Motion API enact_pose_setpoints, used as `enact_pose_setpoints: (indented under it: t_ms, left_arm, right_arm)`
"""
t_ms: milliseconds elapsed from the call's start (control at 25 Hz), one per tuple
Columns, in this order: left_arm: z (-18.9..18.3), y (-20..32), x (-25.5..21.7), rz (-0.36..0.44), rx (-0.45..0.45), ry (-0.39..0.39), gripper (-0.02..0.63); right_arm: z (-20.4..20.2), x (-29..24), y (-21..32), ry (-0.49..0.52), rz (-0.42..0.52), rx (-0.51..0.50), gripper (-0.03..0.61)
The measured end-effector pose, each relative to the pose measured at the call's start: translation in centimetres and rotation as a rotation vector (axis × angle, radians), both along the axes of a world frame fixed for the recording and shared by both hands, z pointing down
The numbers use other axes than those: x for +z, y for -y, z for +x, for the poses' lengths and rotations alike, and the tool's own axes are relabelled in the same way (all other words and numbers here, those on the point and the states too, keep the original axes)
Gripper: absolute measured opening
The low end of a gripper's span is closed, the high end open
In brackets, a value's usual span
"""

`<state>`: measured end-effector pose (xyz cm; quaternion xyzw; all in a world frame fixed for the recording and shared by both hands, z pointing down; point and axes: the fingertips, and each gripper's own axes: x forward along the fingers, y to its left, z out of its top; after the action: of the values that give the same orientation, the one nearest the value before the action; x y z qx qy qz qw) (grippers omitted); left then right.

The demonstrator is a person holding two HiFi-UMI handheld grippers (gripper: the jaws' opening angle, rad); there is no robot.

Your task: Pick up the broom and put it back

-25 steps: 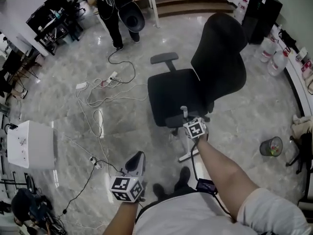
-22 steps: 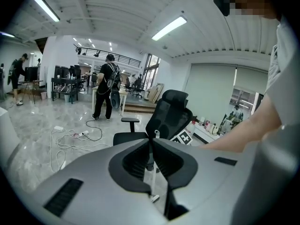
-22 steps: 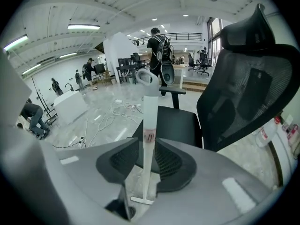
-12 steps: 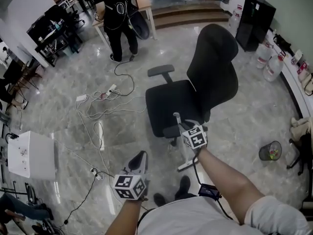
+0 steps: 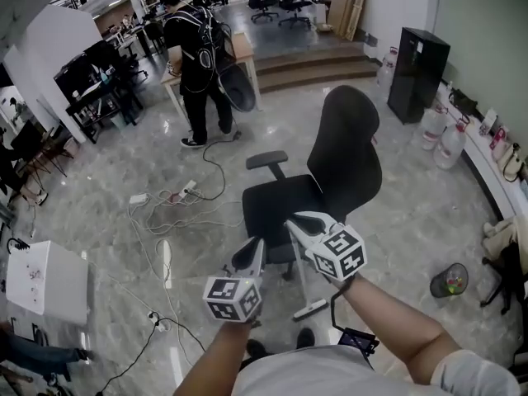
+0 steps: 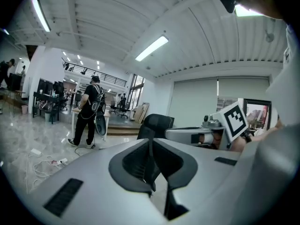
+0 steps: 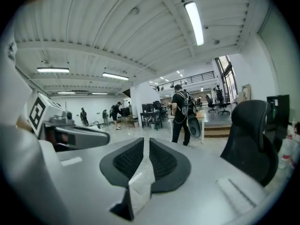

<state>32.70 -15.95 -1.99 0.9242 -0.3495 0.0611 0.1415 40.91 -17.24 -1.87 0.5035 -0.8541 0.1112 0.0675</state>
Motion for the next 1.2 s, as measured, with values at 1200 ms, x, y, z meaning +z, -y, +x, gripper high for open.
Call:
enact_pose_setpoints:
  t_ms: [1200]
  left_arm:
    - [-3.1, -0.9, -3.9, 0.032, 0.011, -0.044, 0.026]
  right_arm:
    - [-8.0, -4.4, -3.8, 0.017, 0.055, -0.081, 0.002]
